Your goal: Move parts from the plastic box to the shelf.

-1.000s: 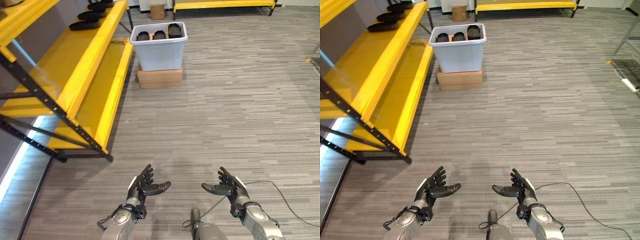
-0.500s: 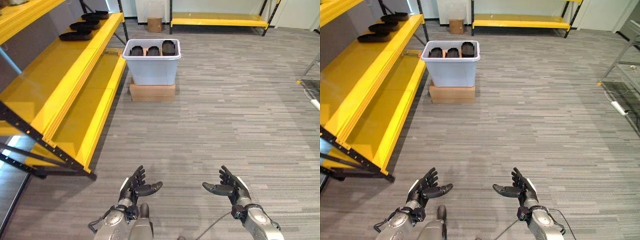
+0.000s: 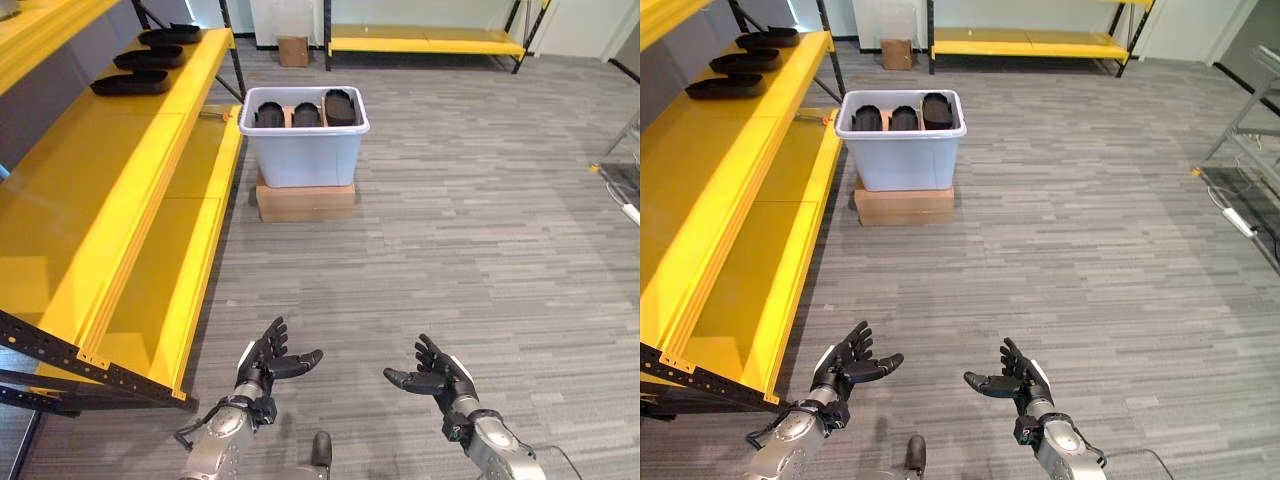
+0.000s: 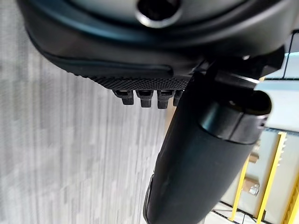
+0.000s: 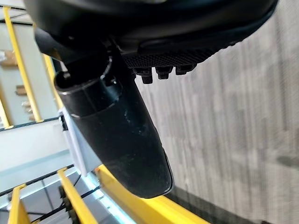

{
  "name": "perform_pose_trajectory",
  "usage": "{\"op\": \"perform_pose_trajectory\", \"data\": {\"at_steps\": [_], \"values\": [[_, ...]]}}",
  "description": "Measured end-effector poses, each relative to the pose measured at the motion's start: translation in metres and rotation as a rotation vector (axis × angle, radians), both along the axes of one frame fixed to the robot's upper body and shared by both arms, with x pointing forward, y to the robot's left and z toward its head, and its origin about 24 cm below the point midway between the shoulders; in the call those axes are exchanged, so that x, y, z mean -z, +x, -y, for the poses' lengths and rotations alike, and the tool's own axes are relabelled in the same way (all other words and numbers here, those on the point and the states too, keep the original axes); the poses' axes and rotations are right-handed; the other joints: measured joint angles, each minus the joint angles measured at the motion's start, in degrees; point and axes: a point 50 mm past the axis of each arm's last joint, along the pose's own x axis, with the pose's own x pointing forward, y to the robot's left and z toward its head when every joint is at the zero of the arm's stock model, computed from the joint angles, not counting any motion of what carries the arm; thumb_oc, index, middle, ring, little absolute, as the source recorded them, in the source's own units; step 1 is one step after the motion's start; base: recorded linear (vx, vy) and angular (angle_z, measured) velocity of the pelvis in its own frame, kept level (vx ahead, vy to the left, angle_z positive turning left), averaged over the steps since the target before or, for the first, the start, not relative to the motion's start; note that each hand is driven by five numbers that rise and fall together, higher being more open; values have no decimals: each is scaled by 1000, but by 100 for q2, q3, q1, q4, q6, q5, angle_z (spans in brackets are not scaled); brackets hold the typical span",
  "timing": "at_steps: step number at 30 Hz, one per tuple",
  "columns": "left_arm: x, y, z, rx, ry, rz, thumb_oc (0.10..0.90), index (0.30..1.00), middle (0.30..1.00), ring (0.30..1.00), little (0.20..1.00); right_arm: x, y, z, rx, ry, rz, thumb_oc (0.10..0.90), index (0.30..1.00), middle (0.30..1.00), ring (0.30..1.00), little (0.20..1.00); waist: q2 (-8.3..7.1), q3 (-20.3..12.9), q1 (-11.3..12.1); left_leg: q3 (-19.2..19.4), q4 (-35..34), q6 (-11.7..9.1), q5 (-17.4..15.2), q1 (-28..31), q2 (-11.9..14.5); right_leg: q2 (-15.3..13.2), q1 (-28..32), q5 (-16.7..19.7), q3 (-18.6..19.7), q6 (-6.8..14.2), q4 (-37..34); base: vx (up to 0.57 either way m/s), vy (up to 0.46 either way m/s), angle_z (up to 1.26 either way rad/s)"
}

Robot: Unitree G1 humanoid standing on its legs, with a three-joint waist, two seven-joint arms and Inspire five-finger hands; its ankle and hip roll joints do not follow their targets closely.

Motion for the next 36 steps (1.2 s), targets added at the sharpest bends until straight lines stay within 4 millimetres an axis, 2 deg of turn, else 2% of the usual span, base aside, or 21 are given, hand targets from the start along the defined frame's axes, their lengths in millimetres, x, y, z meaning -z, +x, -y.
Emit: {"op": "perform_pose_trajectory", "data": {"at_steps": [2,4,6,8,9,11,15,17,18,19,20,21,23,25,26,28,29,30,32,34,36], "values": [[1,-1,1,6,6,-4,900,1000,1000,1000,1000,0,-1,0,-1,0,-3,900,1000,1000,1000,1000,202,177,-44,-159,15,116,-169,244,27,139,-659,-164,-119,-24,429,238,93,20],[1,-3,-2,0,10,-5,900,1000,1000,1000,1000,2,-3,-2,-12,0,-10,900,1000,1000,1000,1000,240,211,-85,-176,28,71,-258,312,38,290,-1028,-228,-40,-39,330,289,3,21],[1,-5,-6,-2,23,-14,900,1000,1000,1000,1000,3,-5,-2,-17,6,-17,900,1000,1000,1000,1000,221,275,-147,-231,64,30,-401,434,36,433,-1486,-223,-104,-134,-508,417,-66,16],[1,-5,-6,3,23,-13,900,1000,1000,1000,1000,5,-7,-1,-11,1,-26,900,1000,1000,1000,1000,197,289,-204,-300,57,-8,-509,532,38,401,-1553,77,-395,-156,-2026,402,-105,16],[2,-4,-7,2,25,-15,900,1000,1000,1000,1000,4,-5,-1,-11,1,-23,900,1000,1000,1000,1000,166,299,-220,-284,44,-33,-578,588,26,328,-1530,483,-505,-51,-3184,373,-112,5],[5,-8,-9,-2,26,-31,900,1000,1000,1000,1000,5,-6,-1,-11,2,-25,900,1000,1000,1000,1000,131,325,-269,-302,-6,-91,-760,802,-2,100,-1546,1188,-519,59,-4504,320,-99,-2],[13,-21,-10,-18,16,-69,900,1000,1000,1000,1000,8,-11,-1,-11,-1,-49,900,1000,1000,1000,1000,129,334,-293,-330,-51,-256,-1301,1462,134,-119,-1365,1597,-826,133,-4677,462,-168,0],[18,-24,-6,-25,-1,-90,900,1000,1000,1000,1000,12,-17,2,-1,-4,-71,900,1000,1000,1000,1000,170,229,-434,-599,38,-490,-1598,1727,387,39,-914,1664,-675,119,-4464,450,-227,65],[17,-23,1,-4,-17,-81,900,1000,1000,1000,1000,13,-20,6,6,-14,-79,900,1000,1000,1000,1000,237,121,-537,-764,128,-664,-1677,1761,598,219,-803,2115,-580,235,-4472,396,-255,100],[15,-20,6,11,-36,-64,900,1000,1000,1000,1000,10,-16,11,6,-28,-72,900,1000,1000,1000,1000,318,92,-584,-771,197,-788,-1646,1809,788,386,-786,2258,-622,58,-4270,497,-324,73],[13,-18,10,13,-53,-54,900,1000,1000,1000,1000,6,-10,15,-1,-47,-60,900,1000,1000,1000,1000,405,84,-569,-693,487,-908,-1624,1725,928,550,-801,2181,-674,-364,-4076,354,-252,21],[13,-17,11,12,-59,-51,900,1000,1000,1000,1000,1,-3,18,-6,-60,-37,900,1000,1000,1000,1000,404,84,-564,-617,821,-1220,-1433,1645,1038,639,-773,2001,-729,-606,-3890,220,-165,-3],[11,-15,12,14,-63,-41,900,1000,1000,1000,1000,-8,8,24,-7,-82,8,900,1000,1000,1000,1000,376,85,-579,-667,1715,-1474,-1173,1419,1089,743,-542,1725,-798,-842,-3732,296,-244,-12],[9,-11,13,17,-63,-25,900,1000,1000,1000,1000,-16,17,28,-7,-98,56,900,1000,1000,1000,1000,370,44,-580,-795,2447,-1576,-937,1259,1146,892,-270,1346,-840,-875,-3716,268,-270,-10],[6,-7,13,18,-63,-13,900,1000,1000,1000,1000,-17,17,29,-5,-102,58,900,1000,1000,1000,1000,354,28,-548,-950,3091,-1805,-662,991,1184,991,-138,1223,-862,-977,-3697,236,-302,5],[2,-1,13,23,-63,7,900,1000,1000,1000,1000,-14,12,30,-5,-104,43,900,1000,1000,1000,1000,106,17,-482,-914,4542,-1832,606,111,1066,958,74,1093,-919,-1164,-3794,232,-244,5],[0,1,14,27,-62,14,900,1000,1000,1000,1000,-11,11,29,-1,-103,31,900,1000,1000,1000,1000,-17,52,-393,-694,5381,-1711,340,-413,1080,971,231,1049,-844,-1217,-3831,240,-117,-16],[3,-2,12,22,-58,1,900,1000,1000,1000,1000,-10,10,27,2,-93,27,900,1000,1000,1000,1000,-123,82,-349,-474,5691,-1564,25,-707,1056,944,461,1013,-804,-1270,-3932,303,-138,-24],[5,-6,13,20,-65,-12,900,1000,1000,1000,1000,-6,3,27,14,-89,9,900,1000,1000,1000,1000,-271,85,-300,-47,5333,-1319,-618,-1053,969,865,816,978,-817,-1236,-4214,204,-24,-9],[6,-7,13,15,-71,-15,900,1000,1000,1000,1000,-6,4,27,14,-92,9,900,1000,1000,1000,1000,-238,87,-256,36,4691,-1248,-734,-1342,896,873,905,917,-786,-1139,-4247,193,23,-13],[7,-9,9,8,-64,-21,900,1000,1000,1000,1000,-4,-1,25,13,-86,-2,900,1000,1000,1000,1000,-179,73,-263,306,2820,-1127,-728,-1350,1017,998,1135,887,-772,-1034,-4462,371,102,-16]]}}
